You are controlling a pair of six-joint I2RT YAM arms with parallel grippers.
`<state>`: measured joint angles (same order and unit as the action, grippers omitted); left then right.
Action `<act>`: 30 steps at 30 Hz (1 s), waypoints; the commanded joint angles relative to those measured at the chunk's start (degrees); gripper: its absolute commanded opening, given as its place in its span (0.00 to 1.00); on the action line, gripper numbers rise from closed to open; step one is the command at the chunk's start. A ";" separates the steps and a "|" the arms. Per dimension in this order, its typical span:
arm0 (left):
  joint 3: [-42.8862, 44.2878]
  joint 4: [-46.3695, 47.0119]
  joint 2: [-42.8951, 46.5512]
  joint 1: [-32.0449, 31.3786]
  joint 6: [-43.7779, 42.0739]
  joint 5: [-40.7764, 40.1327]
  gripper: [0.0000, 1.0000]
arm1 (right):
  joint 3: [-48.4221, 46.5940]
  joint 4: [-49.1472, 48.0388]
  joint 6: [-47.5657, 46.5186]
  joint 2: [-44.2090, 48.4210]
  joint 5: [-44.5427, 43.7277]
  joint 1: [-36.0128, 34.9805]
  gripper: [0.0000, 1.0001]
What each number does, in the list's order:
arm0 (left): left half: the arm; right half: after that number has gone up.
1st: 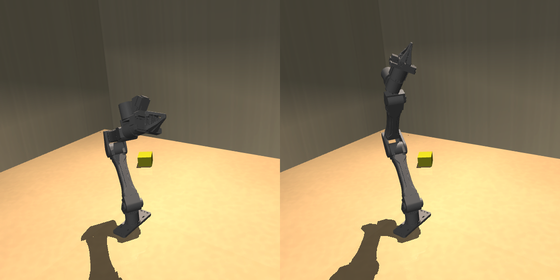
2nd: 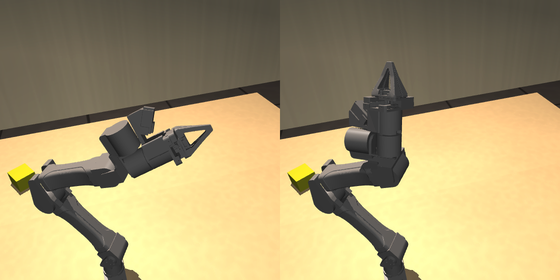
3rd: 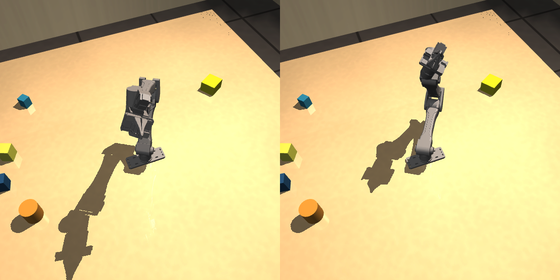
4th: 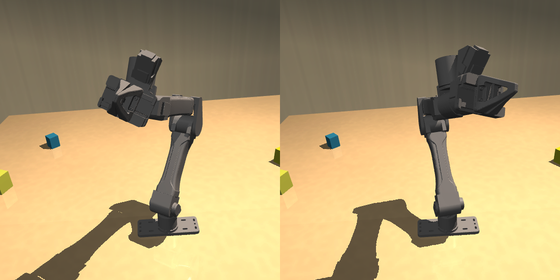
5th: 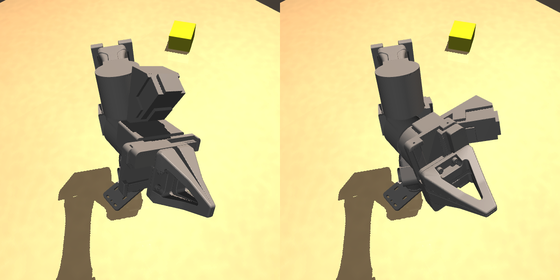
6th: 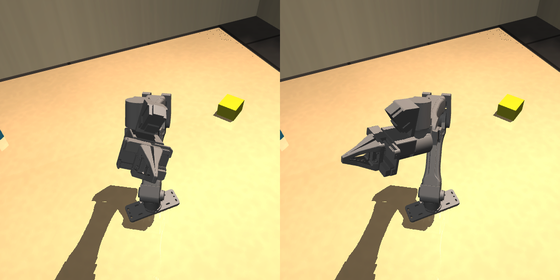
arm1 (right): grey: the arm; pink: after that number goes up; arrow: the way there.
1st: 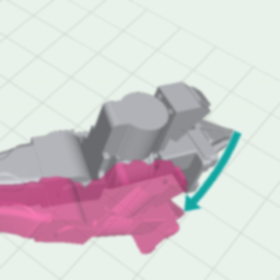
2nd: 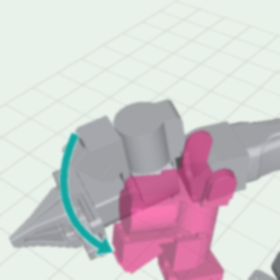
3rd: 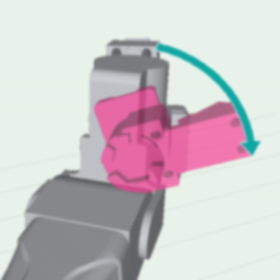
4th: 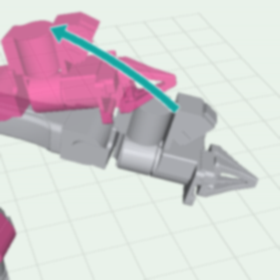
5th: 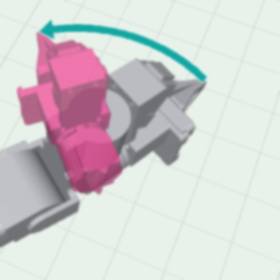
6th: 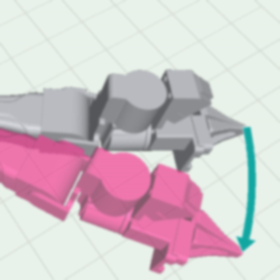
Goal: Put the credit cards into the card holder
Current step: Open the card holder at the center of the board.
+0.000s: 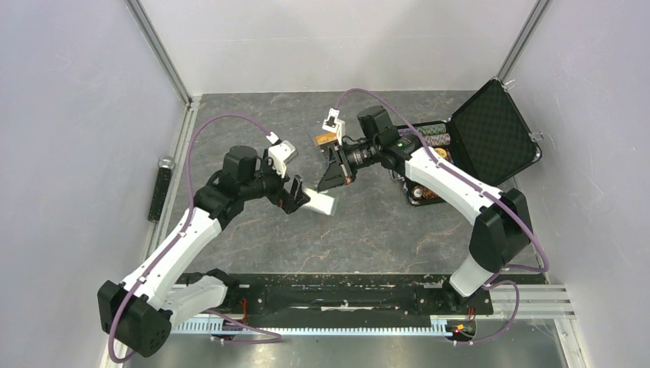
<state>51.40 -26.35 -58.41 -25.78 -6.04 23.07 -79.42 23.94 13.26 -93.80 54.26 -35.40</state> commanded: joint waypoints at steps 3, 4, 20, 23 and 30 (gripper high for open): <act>-2.39 12.37 -1.60 0.19 -1.18 8.93 1.00 | -3.11 -1.24 0.06 -0.15 3.72 -0.11 0.00; -2.46 12.78 -2.16 0.12 -1.14 9.32 1.00 | -3.11 -1.24 0.10 -0.23 3.83 -0.08 0.00; 0.05 11.53 -9.17 0.12 0.19 7.29 0.97 | -3.01 -1.28 0.67 -1.11 5.04 -0.09 0.00; 0.70 11.76 -10.41 0.12 1.00 8.74 0.93 | -2.94 -1.23 0.64 -1.38 5.31 -0.11 0.00; 1.34 10.83 -10.73 0.00 -1.62 6.60 1.00 | -2.50 -0.93 0.38 -2.43 6.47 -0.11 0.00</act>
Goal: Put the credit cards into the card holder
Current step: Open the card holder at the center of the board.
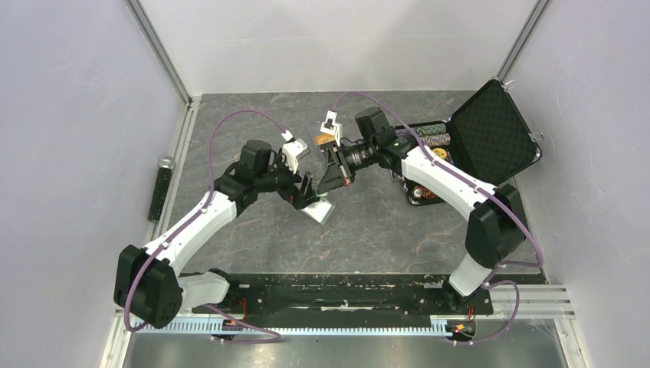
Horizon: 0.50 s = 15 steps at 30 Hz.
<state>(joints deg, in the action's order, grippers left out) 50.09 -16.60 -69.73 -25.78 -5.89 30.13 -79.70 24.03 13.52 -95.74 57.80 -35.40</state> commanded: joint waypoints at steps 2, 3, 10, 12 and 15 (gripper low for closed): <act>2.27 0.54 1.36 0.03 -4.99 -0.07 1.00 | -2.38 -0.42 -0.29 -0.93 3.58 -0.09 0.00; 1.86 0.43 1.94 -0.02 -7.22 0.53 1.00 | -2.62 -0.03 -0.68 -1.22 3.66 -0.06 0.00; -1.22 -0.61 5.42 0.03 -21.86 4.73 1.00 | -3.90 4.16 -3.47 -2.03 3.90 -0.11 0.00; -0.96 -2.34 5.97 0.03 -25.96 6.13 1.00 | -4.09 5.52 -4.45 -2.10 3.73 -0.09 0.00; -1.15 -4.15 6.82 0.03 -32.81 9.99 1.00 | -4.19 7.43 -5.72 -2.03 3.33 -0.10 0.00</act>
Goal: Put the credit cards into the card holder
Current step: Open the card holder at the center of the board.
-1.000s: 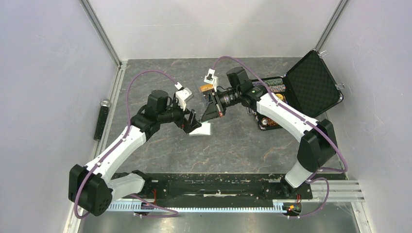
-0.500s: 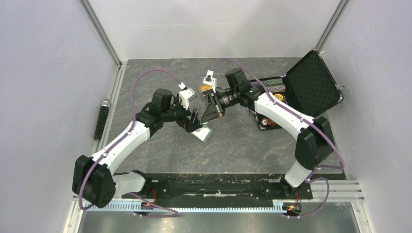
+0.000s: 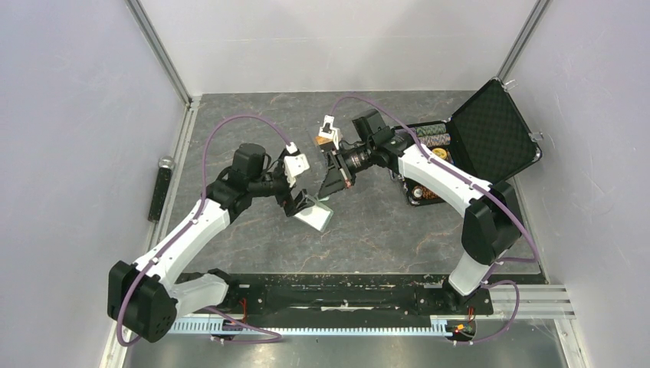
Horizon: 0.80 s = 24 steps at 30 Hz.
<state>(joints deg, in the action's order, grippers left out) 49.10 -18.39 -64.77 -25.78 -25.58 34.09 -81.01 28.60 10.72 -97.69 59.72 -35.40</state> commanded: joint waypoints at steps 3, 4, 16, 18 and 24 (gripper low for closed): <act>-0.28 -5.46 2.35 -0.02 -21.57 10.10 1.00 | -3.10 4.58 -4.22 -0.05 1.06 -0.11 0.00; -0.34 -6.09 2.30 0.03 -23.56 11.39 1.00 | -3.10 5.17 -4.64 0.03 0.94 -0.07 0.00; 2.50 -8.24 -2.37 -4.52 -30.64 9.42 1.00 | -1.87 7.00 -6.13 0.91 0.57 -0.48 0.00; 3.18 -9.26 -3.83 -6.27 -31.93 7.83 0.99 | -1.86 7.00 -6.14 0.91 0.56 -0.50 0.00; 4.07 -9.53 -5.46 -9.02 -32.42 2.35 0.78 | -1.44 7.00 -6.14 0.97 0.22 -0.55 0.00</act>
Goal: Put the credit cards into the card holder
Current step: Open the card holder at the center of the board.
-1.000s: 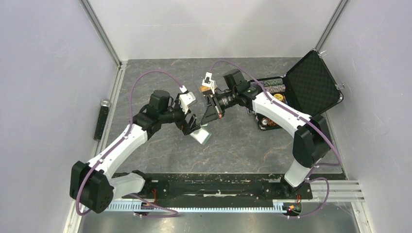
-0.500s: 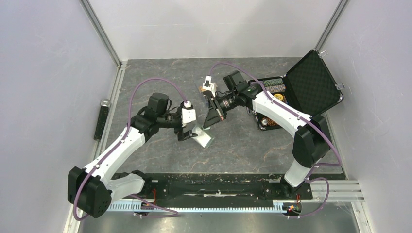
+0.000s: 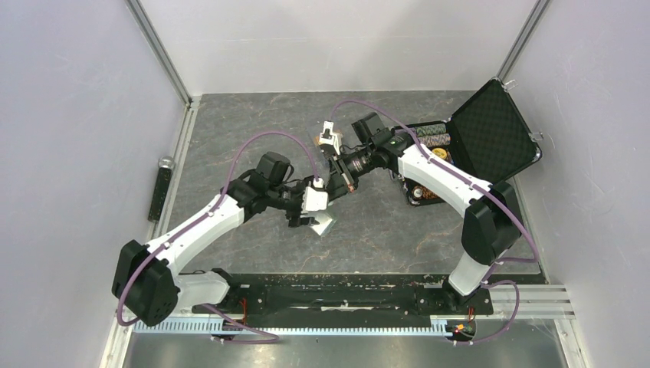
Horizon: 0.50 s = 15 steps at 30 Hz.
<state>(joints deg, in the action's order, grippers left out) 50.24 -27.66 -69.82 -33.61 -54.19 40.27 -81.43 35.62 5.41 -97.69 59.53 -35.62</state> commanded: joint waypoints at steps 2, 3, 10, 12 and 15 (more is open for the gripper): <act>3.20 -1.00 -0.35 -1.29 -3.48 -5.10 0.68 | -1.01 -0.02 -0.84 0.98 -0.05 -0.33 0.00; 3.35 -1.39 -0.28 -1.21 -3.23 -5.57 0.63 | -1.01 -0.02 -0.90 1.05 -0.47 -0.35 0.00; 3.25 -2.86 1.13 -1.22 -0.08 -4.26 0.07 | -1.39 -1.10 0.09 1.39 -5.17 -0.34 0.03; 2.81 -2.06 1.83 -1.20 2.06 -3.82 0.05 | -1.43 -1.51 0.62 1.47 -6.54 -0.33 0.17; 2.41 -0.18 3.10 -1.20 7.04 -3.80 0.02 | -1.61 -1.89 0.32 2.78 -8.95 0.15 0.33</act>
<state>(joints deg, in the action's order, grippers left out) 51.70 -30.33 -69.67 -34.63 -53.78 35.44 -81.43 35.51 6.07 -97.69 54.54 -35.83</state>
